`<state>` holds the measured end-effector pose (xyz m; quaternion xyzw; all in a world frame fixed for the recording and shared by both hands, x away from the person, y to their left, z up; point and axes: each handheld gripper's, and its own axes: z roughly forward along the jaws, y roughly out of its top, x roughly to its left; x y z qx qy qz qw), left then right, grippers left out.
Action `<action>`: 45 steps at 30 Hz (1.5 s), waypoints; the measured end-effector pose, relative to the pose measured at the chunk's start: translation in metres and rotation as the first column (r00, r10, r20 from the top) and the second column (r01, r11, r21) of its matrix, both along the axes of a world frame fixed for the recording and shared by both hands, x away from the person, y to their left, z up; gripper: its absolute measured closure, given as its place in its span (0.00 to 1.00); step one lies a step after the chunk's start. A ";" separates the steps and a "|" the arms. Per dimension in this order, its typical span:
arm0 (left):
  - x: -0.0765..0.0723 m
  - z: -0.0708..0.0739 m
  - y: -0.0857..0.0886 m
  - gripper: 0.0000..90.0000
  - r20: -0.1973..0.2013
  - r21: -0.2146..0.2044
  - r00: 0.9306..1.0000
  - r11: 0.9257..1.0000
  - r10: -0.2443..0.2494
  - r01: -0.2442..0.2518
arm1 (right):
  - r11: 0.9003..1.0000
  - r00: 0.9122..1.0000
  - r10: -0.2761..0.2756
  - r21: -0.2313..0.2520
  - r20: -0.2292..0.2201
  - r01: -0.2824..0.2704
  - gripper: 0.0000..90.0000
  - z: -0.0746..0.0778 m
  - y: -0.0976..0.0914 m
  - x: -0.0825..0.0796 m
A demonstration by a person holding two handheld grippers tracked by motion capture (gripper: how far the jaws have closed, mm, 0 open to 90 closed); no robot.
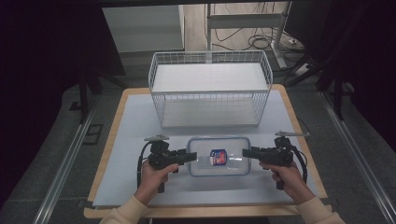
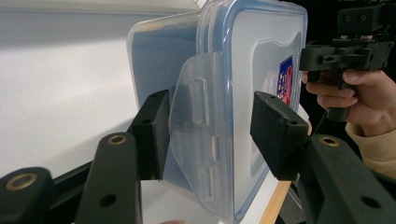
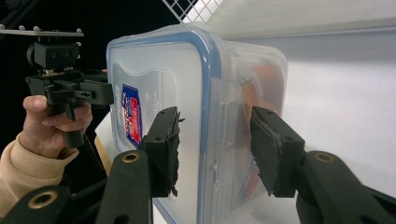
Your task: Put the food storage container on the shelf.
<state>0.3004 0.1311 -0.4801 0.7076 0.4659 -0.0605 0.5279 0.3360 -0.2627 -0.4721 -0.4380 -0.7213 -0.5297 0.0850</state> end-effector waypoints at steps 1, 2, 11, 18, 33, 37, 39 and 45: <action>0.001 0.001 0.001 0.54 0.004 -0.003 1.000 1.000 0.001 -0.001 | 1.000 1.000 0.000 0.004 0.003 0.000 0.60 0.001 0.001 0.002; 0.002 0.003 0.001 0.54 0.004 -0.004 1.000 1.000 0.002 -0.002 | 1.000 1.000 0.001 0.003 0.001 -0.001 0.60 0.003 0.001 0.002; 0.011 0.026 0.010 0.55 0.030 -0.006 1.000 1.000 0.004 -0.004 | 1.000 0.999 0.005 0.011 0.035 -0.005 0.60 0.024 0.009 0.012; 0.017 0.046 0.015 0.55 0.061 -0.012 0.998 1.000 0.014 -0.014 | 1.000 0.997 0.008 0.009 0.080 -0.009 0.60 0.047 0.015 0.020; 0.031 0.082 0.021 0.55 0.121 -0.011 0.993 1.000 0.017 -0.016 | 1.000 0.991 0.009 0.018 0.136 -0.012 0.60 0.082 0.021 0.033; 0.037 0.092 0.021 0.55 0.131 -0.007 0.991 1.000 0.016 -0.016 | 1.000 0.989 0.005 0.026 0.149 -0.009 0.60 0.090 0.021 0.038; 0.041 0.099 0.021 0.55 0.135 -0.006 0.991 1.000 0.017 -0.016 | 1.000 0.987 0.004 0.029 0.159 -0.008 0.60 0.095 0.021 0.040; 0.051 0.115 0.023 0.55 0.153 0.000 0.988 1.000 0.012 -0.012 | 0.999 0.983 -0.002 0.039 0.183 -0.006 0.60 0.109 0.023 0.049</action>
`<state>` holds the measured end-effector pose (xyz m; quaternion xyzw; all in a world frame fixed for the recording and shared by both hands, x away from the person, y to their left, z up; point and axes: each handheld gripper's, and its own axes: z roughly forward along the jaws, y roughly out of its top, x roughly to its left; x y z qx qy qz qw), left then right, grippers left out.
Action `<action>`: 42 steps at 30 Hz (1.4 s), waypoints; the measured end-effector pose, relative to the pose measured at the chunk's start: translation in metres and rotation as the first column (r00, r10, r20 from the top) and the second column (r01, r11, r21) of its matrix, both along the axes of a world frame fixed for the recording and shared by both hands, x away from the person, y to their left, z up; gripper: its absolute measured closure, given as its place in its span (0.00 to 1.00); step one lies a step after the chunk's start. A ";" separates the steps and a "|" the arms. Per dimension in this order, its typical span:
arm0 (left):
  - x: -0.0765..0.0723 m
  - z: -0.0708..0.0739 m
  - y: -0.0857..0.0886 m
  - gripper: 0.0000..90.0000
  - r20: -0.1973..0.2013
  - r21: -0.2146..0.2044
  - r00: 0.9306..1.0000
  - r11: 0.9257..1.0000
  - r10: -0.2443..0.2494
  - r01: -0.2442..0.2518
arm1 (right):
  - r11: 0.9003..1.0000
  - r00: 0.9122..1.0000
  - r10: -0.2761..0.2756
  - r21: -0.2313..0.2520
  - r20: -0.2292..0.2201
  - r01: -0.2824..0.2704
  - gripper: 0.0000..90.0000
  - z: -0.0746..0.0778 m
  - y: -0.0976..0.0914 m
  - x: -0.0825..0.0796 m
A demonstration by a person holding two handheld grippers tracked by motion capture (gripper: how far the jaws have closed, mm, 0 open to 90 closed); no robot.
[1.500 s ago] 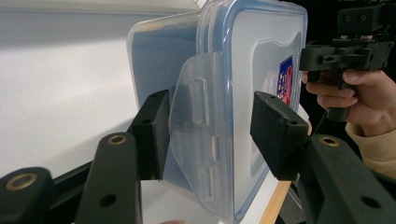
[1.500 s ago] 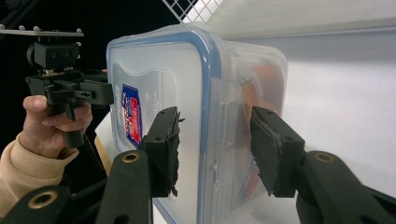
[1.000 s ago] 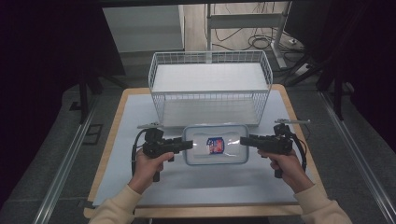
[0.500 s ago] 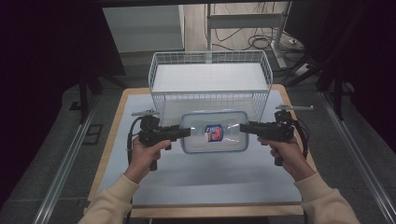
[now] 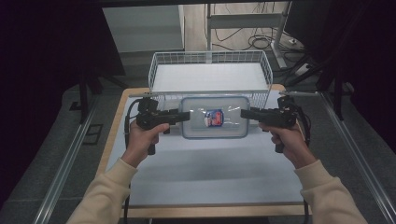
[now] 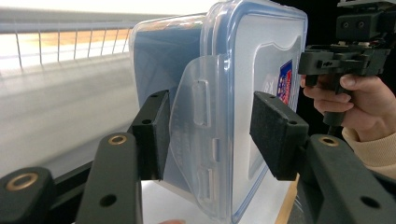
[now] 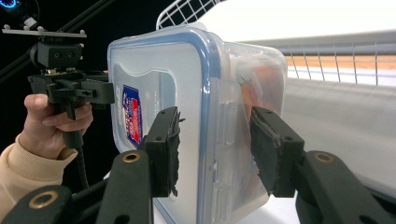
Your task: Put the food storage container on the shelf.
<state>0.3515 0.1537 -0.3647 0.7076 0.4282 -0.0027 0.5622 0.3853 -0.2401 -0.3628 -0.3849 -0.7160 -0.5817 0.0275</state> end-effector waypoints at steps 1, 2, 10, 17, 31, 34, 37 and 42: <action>0.003 0.003 0.000 0.55 0.005 0.001 1.000 1.000 0.000 0.000 | 1.000 1.000 -0.001 0.002 0.000 0.001 0.60 0.002 0.000 0.001; 0.004 0.006 0.000 0.55 0.009 0.003 1.000 1.000 -0.002 0.002 | 1.000 1.000 -0.002 0.004 0.005 0.002 0.60 0.005 0.000 0.004; 0.016 0.020 0.002 0.55 0.031 0.008 1.000 1.000 0.000 0.000 | 1.000 1.000 0.005 -0.003 0.018 -0.005 0.60 0.020 0.002 0.016; 0.028 0.031 0.005 0.55 0.036 0.004 0.999 1.000 0.003 -0.003 | 1.000 0.999 0.006 -0.006 0.032 -0.006 0.60 0.033 0.005 0.029; 0.055 0.044 0.009 0.55 0.039 -0.013 0.999 1.000 0.017 -0.017 | 1.000 0.999 0.006 -0.007 0.037 -0.006 0.60 0.052 0.009 0.059; 0.065 0.045 0.012 0.55 0.035 -0.019 0.999 1.000 0.016 -0.016 | 1.000 0.999 0.001 -0.006 0.035 -0.001 0.60 0.055 0.012 0.067; 0.072 0.050 0.012 0.55 0.032 -0.019 0.999 1.000 0.019 -0.018 | 1.000 1.000 0.001 -0.001 0.030 -0.001 0.60 0.058 0.013 0.076; 0.088 0.060 0.013 0.55 0.031 -0.015 0.999 1.000 0.013 -0.013 | 1.000 1.000 -0.004 0.006 0.024 0.004 0.60 0.064 0.013 0.088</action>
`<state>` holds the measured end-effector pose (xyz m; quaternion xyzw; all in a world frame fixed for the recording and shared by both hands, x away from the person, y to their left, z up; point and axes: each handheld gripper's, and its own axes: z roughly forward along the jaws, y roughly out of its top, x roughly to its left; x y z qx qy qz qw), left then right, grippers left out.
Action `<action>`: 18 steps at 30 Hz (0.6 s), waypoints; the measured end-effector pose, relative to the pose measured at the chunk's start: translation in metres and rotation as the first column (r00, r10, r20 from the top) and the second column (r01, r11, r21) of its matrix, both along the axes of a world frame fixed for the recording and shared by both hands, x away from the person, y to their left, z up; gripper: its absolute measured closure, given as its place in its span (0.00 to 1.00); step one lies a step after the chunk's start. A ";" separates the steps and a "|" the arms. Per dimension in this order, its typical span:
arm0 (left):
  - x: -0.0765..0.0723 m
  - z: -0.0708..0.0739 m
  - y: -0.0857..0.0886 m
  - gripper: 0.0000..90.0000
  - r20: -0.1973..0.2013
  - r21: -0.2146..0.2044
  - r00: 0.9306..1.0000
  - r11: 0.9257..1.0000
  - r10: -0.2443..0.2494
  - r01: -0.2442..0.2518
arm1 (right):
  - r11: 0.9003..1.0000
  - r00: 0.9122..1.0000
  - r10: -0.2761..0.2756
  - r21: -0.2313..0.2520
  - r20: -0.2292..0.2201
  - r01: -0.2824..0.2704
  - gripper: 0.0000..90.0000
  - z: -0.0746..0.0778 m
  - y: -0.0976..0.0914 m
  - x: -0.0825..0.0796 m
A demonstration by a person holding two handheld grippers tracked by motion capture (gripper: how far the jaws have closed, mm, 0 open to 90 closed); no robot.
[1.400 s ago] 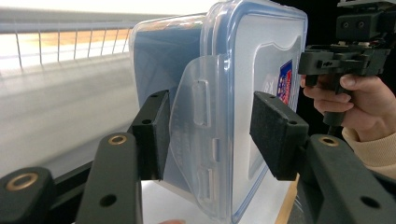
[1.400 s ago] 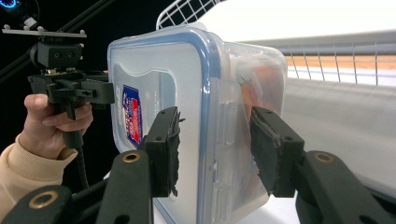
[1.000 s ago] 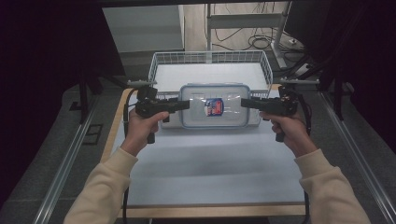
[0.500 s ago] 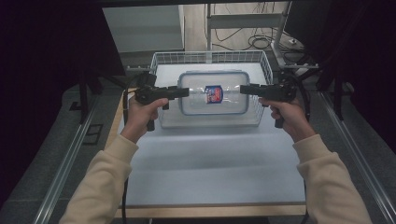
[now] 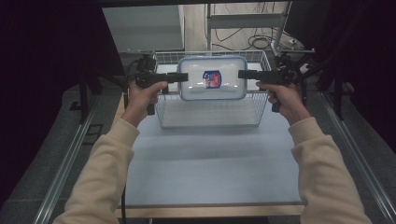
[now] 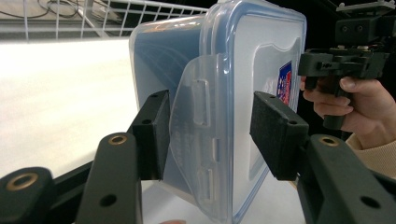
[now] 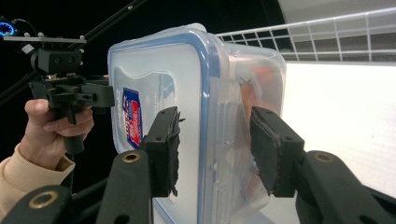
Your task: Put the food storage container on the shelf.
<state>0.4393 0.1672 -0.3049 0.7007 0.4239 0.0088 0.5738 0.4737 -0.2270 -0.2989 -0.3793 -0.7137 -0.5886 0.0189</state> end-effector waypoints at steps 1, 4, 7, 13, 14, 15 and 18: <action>0.003 0.001 0.000 0.55 -0.003 -0.001 1.000 1.000 0.000 0.000 | 1.000 1.000 -0.001 0.001 -0.004 0.001 0.60 0.001 0.000 0.002; 0.015 0.004 0.000 0.55 -0.001 -0.004 1.000 1.000 -0.008 0.008 | 1.000 1.000 -0.005 0.001 -0.004 0.005 0.60 0.003 -0.001 0.011; 0.026 0.006 0.000 0.55 -0.002 -0.010 1.000 1.000 -0.009 0.009 | 1.000 1.000 -0.012 0.000 -0.015 0.012 0.60 0.005 -0.002 0.019; 0.046 0.005 0.002 0.55 -0.010 -0.021 1.000 1.000 -0.003 0.003 | 1.000 0.999 -0.023 0.007 -0.037 0.024 0.60 0.006 -0.001 0.039; 0.048 0.004 0.003 0.55 -0.015 -0.027 1.000 1.000 -0.002 0.001 | 1.000 0.999 -0.025 0.007 -0.041 0.025 0.60 0.006 0.000 0.042; 0.050 0.002 0.004 0.55 -0.019 -0.031 1.000 1.000 0.000 0.000 | 1.000 0.999 -0.025 0.006 -0.045 0.025 0.60 0.005 0.001 0.045; 0.055 -0.003 0.008 0.55 -0.033 -0.034 0.999 0.999 0.003 -0.005 | 1.000 0.998 -0.023 -0.006 -0.054 0.023 0.60 0.004 0.005 0.052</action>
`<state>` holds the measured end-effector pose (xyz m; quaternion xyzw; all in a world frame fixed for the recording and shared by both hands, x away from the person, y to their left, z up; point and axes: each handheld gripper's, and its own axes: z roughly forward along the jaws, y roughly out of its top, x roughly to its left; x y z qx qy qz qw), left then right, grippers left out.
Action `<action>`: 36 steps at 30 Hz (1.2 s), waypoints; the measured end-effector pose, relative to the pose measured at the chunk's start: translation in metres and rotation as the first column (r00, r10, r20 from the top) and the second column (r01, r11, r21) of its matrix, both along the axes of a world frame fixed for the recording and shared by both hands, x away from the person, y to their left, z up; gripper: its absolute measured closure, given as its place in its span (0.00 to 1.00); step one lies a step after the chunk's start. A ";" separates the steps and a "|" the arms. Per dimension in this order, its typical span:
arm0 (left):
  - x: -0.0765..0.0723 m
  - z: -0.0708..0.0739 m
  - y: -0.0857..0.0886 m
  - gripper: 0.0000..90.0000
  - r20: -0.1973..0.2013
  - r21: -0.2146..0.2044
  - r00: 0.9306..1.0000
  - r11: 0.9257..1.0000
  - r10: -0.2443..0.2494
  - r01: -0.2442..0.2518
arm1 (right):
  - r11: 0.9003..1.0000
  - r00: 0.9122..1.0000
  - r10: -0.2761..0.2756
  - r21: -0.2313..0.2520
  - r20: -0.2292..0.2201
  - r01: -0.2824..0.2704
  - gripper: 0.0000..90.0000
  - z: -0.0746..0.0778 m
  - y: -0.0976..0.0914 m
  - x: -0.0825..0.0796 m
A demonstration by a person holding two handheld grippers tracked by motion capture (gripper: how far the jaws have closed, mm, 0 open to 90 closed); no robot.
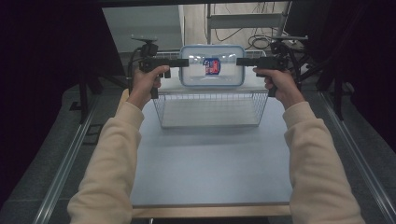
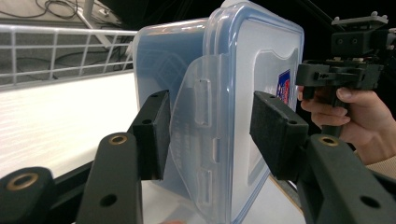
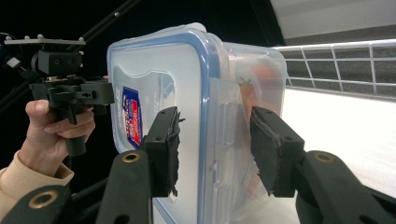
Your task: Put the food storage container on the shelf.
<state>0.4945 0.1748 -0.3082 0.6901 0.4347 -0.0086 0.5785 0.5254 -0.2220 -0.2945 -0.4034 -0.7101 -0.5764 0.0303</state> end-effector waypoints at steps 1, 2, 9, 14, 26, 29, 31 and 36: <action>0.002 -0.002 0.001 0.55 -0.006 0.000 1.000 1.000 0.001 -0.001 | 1.000 1.000 -0.002 0.000 -0.004 0.002 0.60 -0.001 0.001 0.002; 0.004 -0.004 0.001 0.55 -0.018 0.000 1.000 1.000 0.002 -0.002 | 1.000 1.000 -0.003 -0.004 -0.007 0.003 0.60 -0.002 0.002 0.004; 0.009 -0.007 0.000 0.54 -0.032 -0.019 0.999 0.999 0.028 -0.028 | 0.998 0.998 -0.044 -0.035 -0.043 0.042 0.57 0.001 0.007 0.010; 0.016 -0.012 -0.001 0.52 -0.081 -0.046 0.996 0.998 0.043 -0.047 | 0.993 0.990 -0.109 -0.050 -0.085 0.105 0.56 0.001 0.009 0.013; 0.027 -0.021 -0.006 0.43 -0.091 -0.024 0.984 0.987 0.154 -0.157 | 0.970 0.973 -0.225 -0.103 -0.054 0.219 0.50 -0.006 0.019 0.005; 0.020 -0.017 -0.002 0.37 -0.071 -0.046 0.982 0.983 0.175 -0.179 | 0.970 0.975 -0.224 -0.102 -0.012 0.221 0.46 -0.005 0.017 -0.001; 0.014 -0.015 0.001 0.36 -0.053 -0.042 0.982 0.982 0.184 -0.186 | 0.970 0.975 -0.221 -0.102 0.024 0.222 0.42 -0.003 0.014 -0.007; -0.004 -0.011 0.007 0.35 -0.013 -0.007 0.987 0.987 0.160 -0.160 | 0.975 0.978 -0.188 -0.101 0.093 0.197 0.39 0.002 0.006 -0.023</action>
